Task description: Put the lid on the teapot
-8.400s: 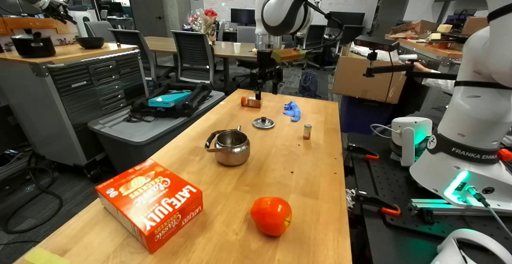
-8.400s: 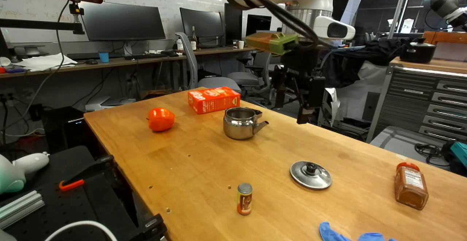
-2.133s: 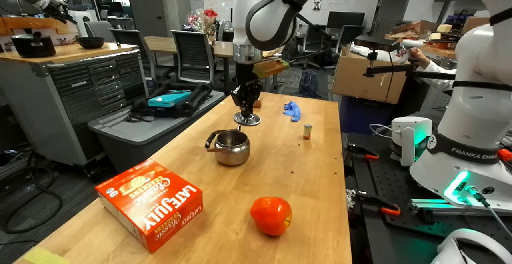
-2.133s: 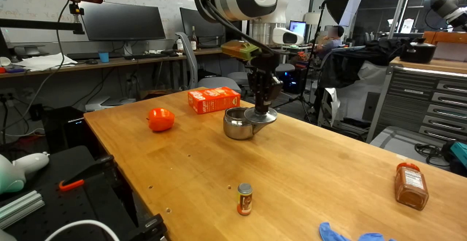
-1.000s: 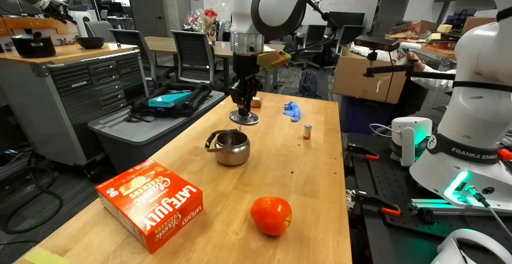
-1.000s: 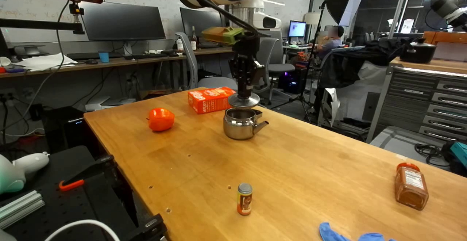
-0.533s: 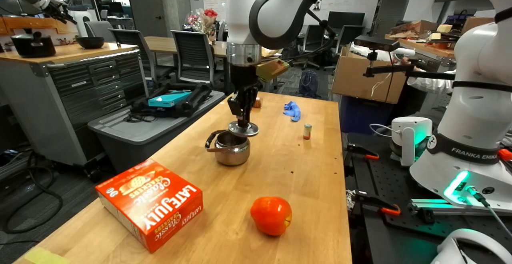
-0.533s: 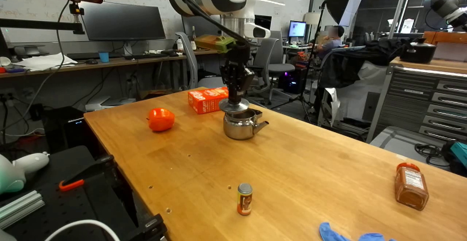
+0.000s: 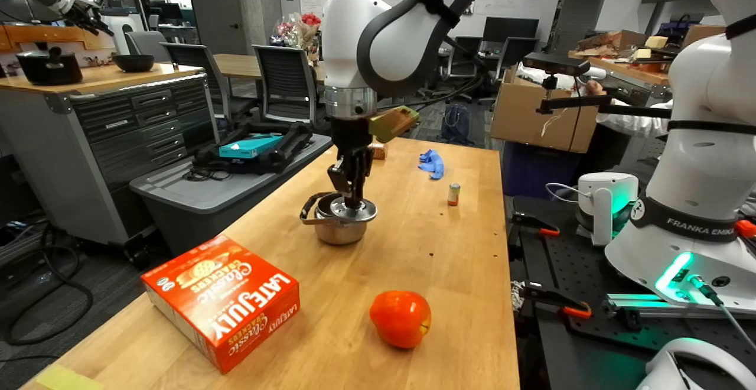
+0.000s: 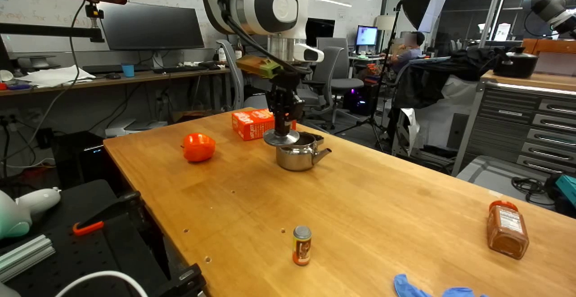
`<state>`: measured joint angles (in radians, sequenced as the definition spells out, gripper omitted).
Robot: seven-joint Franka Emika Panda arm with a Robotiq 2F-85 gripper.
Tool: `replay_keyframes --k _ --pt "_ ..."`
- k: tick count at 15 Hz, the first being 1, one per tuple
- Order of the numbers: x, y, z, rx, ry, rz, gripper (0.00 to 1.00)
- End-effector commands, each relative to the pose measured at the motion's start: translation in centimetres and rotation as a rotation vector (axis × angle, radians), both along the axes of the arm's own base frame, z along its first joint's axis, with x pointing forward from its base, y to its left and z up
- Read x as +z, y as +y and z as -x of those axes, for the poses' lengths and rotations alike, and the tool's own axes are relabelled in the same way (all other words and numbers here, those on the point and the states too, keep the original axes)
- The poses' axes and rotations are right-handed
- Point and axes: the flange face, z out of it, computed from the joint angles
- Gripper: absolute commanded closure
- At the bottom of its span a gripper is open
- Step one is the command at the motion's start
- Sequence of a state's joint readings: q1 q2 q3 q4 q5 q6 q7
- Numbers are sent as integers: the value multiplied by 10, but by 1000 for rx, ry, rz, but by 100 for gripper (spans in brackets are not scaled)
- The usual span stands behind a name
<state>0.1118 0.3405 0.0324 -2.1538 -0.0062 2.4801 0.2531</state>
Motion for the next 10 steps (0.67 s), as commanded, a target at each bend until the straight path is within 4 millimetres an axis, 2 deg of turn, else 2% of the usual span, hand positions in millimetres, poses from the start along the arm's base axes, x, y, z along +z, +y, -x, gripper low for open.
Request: replay_keyframes --k 1,6,10 --pt "8 9 -11 -19 -17 -32 93" --pt "16 11 -12 -31 -29 -56 93" --pt "22 7 -20 -71 -53 -69 93"
